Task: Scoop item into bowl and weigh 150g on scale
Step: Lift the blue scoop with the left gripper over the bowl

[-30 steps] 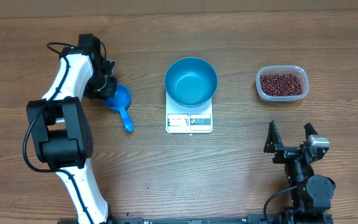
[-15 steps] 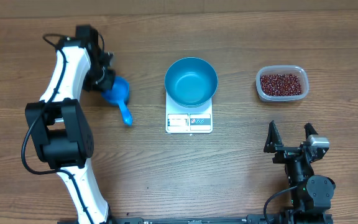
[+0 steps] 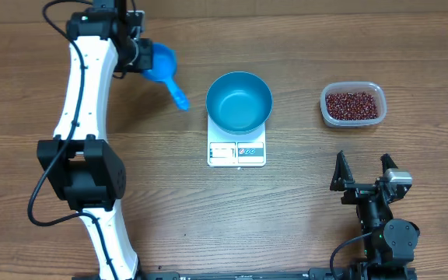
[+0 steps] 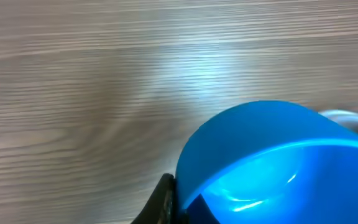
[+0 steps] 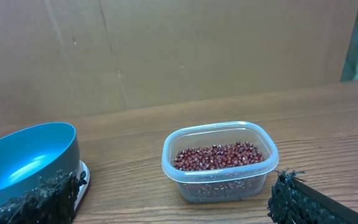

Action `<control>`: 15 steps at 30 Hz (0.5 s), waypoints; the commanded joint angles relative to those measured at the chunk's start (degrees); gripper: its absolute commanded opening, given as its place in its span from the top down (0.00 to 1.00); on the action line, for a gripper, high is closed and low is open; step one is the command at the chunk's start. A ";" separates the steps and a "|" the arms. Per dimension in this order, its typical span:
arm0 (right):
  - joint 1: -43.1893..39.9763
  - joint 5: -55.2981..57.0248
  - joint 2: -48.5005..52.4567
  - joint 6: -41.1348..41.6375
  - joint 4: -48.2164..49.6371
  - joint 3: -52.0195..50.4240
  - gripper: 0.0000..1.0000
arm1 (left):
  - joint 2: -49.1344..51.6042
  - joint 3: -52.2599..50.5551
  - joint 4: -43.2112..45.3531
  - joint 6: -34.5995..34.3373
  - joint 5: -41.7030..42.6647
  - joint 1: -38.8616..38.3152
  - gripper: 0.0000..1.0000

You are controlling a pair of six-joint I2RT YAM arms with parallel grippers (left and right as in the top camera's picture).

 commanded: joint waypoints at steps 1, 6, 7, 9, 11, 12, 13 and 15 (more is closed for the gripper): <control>-0.22 -0.11 -0.59 -0.83 0.33 -0.61 0.00 | 0.22 1.49 1.01 -6.99 10.91 -2.86 0.96; -0.22 -0.11 -0.59 -0.85 0.33 -0.61 0.00 | 0.22 1.51 2.36 -11.06 11.98 -5.46 0.96; -0.22 -0.11 -0.59 -0.85 0.33 -0.61 0.00 | 0.22 1.53 2.49 -11.06 11.98 -6.01 0.96; -0.22 -0.11 -0.59 -0.85 0.33 -0.61 0.00 | 0.22 1.77 2.80 -11.26 11.98 -7.06 0.96; -0.22 -0.11 -0.59 -0.85 0.33 -0.61 0.00 | 0.22 2.29 2.82 -11.26 11.96 -7.98 0.96; -0.22 -0.11 -0.59 -0.85 0.33 -0.61 0.00 | 0.22 2.64 2.82 -11.26 11.93 -8.39 0.96; -0.22 -0.11 -0.59 -0.83 0.33 -0.61 0.00 | 0.22 3.32 2.80 -11.26 11.93 -8.94 0.96; -0.22 -0.11 -0.59 -0.83 0.33 -0.61 0.00 | 0.22 4.72 2.78 -11.34 11.61 -9.40 0.96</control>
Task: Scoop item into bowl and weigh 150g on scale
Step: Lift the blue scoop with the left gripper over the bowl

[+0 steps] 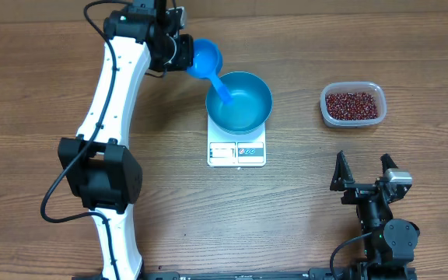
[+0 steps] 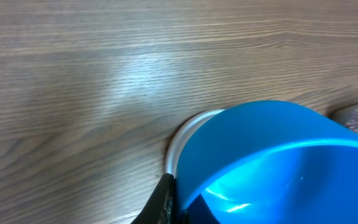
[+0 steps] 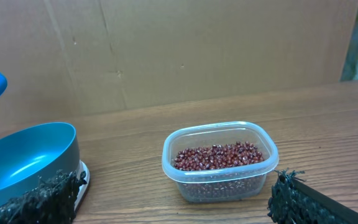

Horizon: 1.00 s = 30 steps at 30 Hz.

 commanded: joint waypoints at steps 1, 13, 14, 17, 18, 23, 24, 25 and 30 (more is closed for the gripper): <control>-0.22 -0.11 -0.59 -0.85 0.33 -0.61 0.00 | 0.22 4.04 0.22 -2.08 1.05 -0.79 0.96; -0.22 -0.11 -0.59 -0.83 0.35 -0.61 0.00 | 0.22 6.82 -1.33 -12.15 3.74 -0.76 0.96; -0.22 -0.11 -0.59 -0.83 0.33 -0.61 0.00 | 0.22 6.82 -1.31 -12.24 4.83 -0.76 0.96; -0.22 -0.11 -0.59 -0.83 0.35 -0.61 0.00 | 0.22 6.82 -1.20 -15.69 6.25 -0.76 0.96; -0.22 -0.11 -0.59 -0.85 0.35 -0.61 0.00 | 0.22 6.82 -1.05 -16.74 6.51 -0.76 0.96; -0.22 -0.20 -0.59 -0.63 0.35 -0.61 0.00 | 0.22 6.82 0.98 -18.56 12.00 -0.76 0.96; -0.22 -0.17 -0.59 -0.66 0.35 -0.61 0.00 | 0.22 6.82 1.25 -18.58 13.07 -0.76 0.96; -0.22 -0.11 -0.59 -0.66 0.35 -0.61 0.00 | 0.22 6.82 1.46 -18.58 13.92 -0.76 0.96; -0.22 2.40 -0.59 -0.48 9.05 -0.59 0.00 | 0.22 6.82 1.53 -19.15 14.99 -0.76 0.96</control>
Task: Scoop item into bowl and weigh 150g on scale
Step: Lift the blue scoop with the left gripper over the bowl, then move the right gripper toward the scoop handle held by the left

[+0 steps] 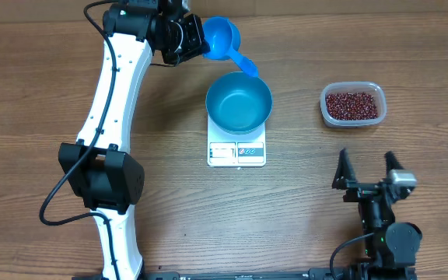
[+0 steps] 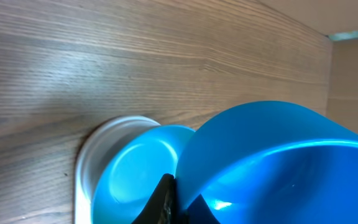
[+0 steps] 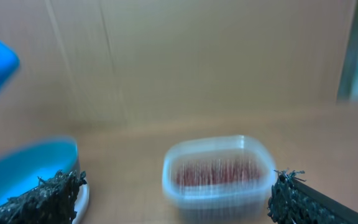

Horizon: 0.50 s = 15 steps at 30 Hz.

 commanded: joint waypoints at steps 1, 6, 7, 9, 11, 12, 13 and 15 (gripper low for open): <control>-0.22 1.70 -0.63 0.31 5.90 -0.57 0.00 | 0.22 1.64 0.24 -1.73 3.17 -0.04 0.96; -0.22 1.73 -0.61 5.86 9.14 0.31 0.00 | 0.22 1.64 0.74 -3.58 3.15 -0.07 0.96; -0.22 1.73 -0.61 7.37 8.61 1.11 0.00 | 0.22 1.64 0.76 -3.58 3.15 -0.07 0.96; -0.22 1.73 -0.55 8.92 7.43 2.78 0.00 | 0.22 1.64 0.72 -3.52 3.15 -0.07 0.96; -0.22 1.75 0.07 9.62 4.55 5.81 0.00 | 0.22 1.64 0.70 -3.52 3.15 -0.04 0.96; -0.22 1.75 0.46 9.77 3.19 7.15 0.00 | 0.20 1.64 0.70 -3.52 3.15 -0.07 0.96; -0.22 1.75 1.36 9.88 0.66 9.53 0.00 | 0.20 1.64 0.70 -3.54 3.15 -0.07 0.96; -0.22 1.75 4.26 9.86 -4.68 15.02 0.00 | 0.22 1.64 0.72 -3.54 3.15 -0.07 0.96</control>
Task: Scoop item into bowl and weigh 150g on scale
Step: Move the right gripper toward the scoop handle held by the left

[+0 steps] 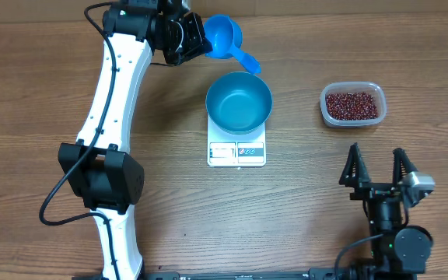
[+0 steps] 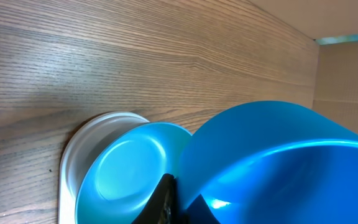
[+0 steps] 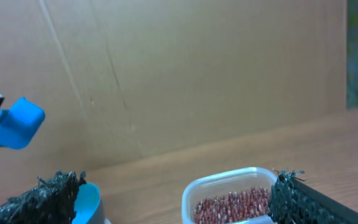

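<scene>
My left gripper (image 1: 195, 39) is shut on a blue scoop (image 1: 225, 37) held above the table just behind the blue bowl (image 1: 239, 101). The scoop's handle (image 1: 248, 61) points toward the bowl's far rim. No beans show in the scoop (image 2: 278, 162) or in the bowl (image 2: 126, 177). The bowl sits on a white scale (image 1: 236, 153). A clear tub of red beans (image 1: 352, 105) stands to the right. My right gripper (image 1: 379, 175) is open near the front right, nothing between its fingers (image 3: 48, 199), facing the tub (image 3: 235, 202).
A cardboard wall (image 3: 185, 74) closes the far side of the wooden table (image 1: 325, 47). The left arm's white links (image 1: 103, 117) reach along the left side of the table. The scale's display (image 1: 236, 152) faces the front edge.
My right gripper has shifted a little right and toward the front, and its camera now looks higher up the wall. The scoop has barely moved, a touch to the right.
The left gripper held the scoop over the table left of the bowl. Then it held it at the bowl's far-left rim, then behind the bowl, where it still is. The right gripper stayed open at the front right, then shifted slightly.
</scene>
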Action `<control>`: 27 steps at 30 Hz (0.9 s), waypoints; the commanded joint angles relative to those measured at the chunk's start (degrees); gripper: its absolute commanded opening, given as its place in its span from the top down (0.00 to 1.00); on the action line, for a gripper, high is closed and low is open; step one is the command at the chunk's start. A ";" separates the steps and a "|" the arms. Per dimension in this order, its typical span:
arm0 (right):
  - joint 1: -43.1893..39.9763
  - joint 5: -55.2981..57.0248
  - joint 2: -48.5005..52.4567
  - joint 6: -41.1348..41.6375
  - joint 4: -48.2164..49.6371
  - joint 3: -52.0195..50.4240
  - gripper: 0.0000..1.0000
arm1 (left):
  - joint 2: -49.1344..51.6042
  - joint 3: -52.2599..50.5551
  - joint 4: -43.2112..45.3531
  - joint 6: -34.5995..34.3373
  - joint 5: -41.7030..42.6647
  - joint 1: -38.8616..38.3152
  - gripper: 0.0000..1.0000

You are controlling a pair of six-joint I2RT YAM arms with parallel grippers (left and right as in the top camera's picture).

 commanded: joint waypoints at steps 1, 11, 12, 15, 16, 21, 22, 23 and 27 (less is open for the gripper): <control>-0.22 0.87 4.50 1.60 -5.35 10.54 0.00 | 0.22 1.64 0.26 -0.76 1.31 -0.07 0.96; -0.22 -7.13 33.68 2.05 -25.53 37.90 0.00 | 0.22 1.64 0.28 -0.79 0.20 -0.07 0.96; -0.22 -9.64 36.52 2.05 -25.51 39.41 0.00 | 0.22 1.64 0.28 -0.79 0.02 -0.07 0.96; -0.20 -24.39 45.24 2.08 -20.28 41.97 0.00 | 0.22 1.64 0.24 -1.44 -0.44 -0.07 0.96; -0.11 -30.38 47.95 2.05 -16.55 41.97 0.00 | 0.22 1.62 0.24 -2.27 -0.42 -0.07 0.96; 0.02 -50.82 61.53 6.73 5.46 41.97 0.00 | 0.22 1.62 0.20 -8.35 -0.42 -0.07 0.96; 0.00 -51.98 63.60 10.12 8.90 41.97 0.00 | 0.22 1.62 0.20 -9.11 -0.42 -0.07 0.96; 0.02 -52.26 66.40 15.63 13.14 41.97 0.00 | 0.22 1.62 0.20 -9.86 -0.42 -0.07 0.96; 0.00 -52.24 74.14 28.52 22.03 41.97 0.00 | 0.22 1.62 0.20 -12.39 -0.42 -0.09 0.96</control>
